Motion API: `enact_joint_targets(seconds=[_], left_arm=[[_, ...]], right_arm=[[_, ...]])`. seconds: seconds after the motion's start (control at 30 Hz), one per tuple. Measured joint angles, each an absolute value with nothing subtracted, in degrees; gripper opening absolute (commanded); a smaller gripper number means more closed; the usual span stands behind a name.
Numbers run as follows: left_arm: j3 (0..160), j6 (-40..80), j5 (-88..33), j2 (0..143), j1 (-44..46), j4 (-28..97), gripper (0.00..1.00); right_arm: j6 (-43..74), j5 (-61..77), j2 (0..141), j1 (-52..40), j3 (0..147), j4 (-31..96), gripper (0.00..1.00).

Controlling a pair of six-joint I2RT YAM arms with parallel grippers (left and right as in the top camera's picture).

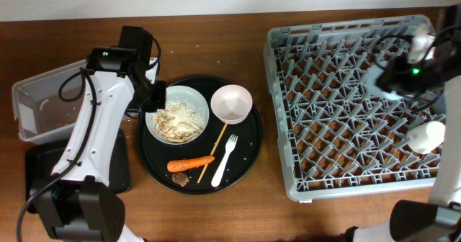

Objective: Sort waste into correct bins and load items into the dishwasher rack
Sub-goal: 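Place the blue cup upside down in the rack with the right gripper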

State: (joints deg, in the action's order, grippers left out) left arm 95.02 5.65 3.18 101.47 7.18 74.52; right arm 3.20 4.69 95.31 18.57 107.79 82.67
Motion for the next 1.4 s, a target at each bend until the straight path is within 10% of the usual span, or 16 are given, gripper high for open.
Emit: enact_joint_targets(seconds=[0.7, 0.73, 0.83, 0.9, 1.4], left_arm=[[95.02, 5.65, 3.46, 101.45, 7.20, 75.24, 0.13], [95.02, 5.65, 3.49, 101.47, 7.20, 75.24, 0.13], [95.02, 5.65, 3.46, 101.45, 7.20, 75.33, 0.13], [95.02, 5.65, 3.49, 101.45, 7.20, 75.55, 0.13], [95.02, 5.67, 3.46, 101.45, 7.20, 75.66, 0.22]], right_arm=[[10.74, -5.54, 113.03, 28.14, 107.79, 73.06, 0.05], [10.74, -5.76, 113.78, 28.14, 107.79, 73.23, 0.11], [10.76, -6.28, 115.79, 28.14, 107.79, 73.73, 0.72], [11.07, -6.66, 116.97, 28.14, 107.79, 73.84, 0.89], [10.68, -1.85, 115.24, 28.21, 110.87, 78.81, 0.95]])
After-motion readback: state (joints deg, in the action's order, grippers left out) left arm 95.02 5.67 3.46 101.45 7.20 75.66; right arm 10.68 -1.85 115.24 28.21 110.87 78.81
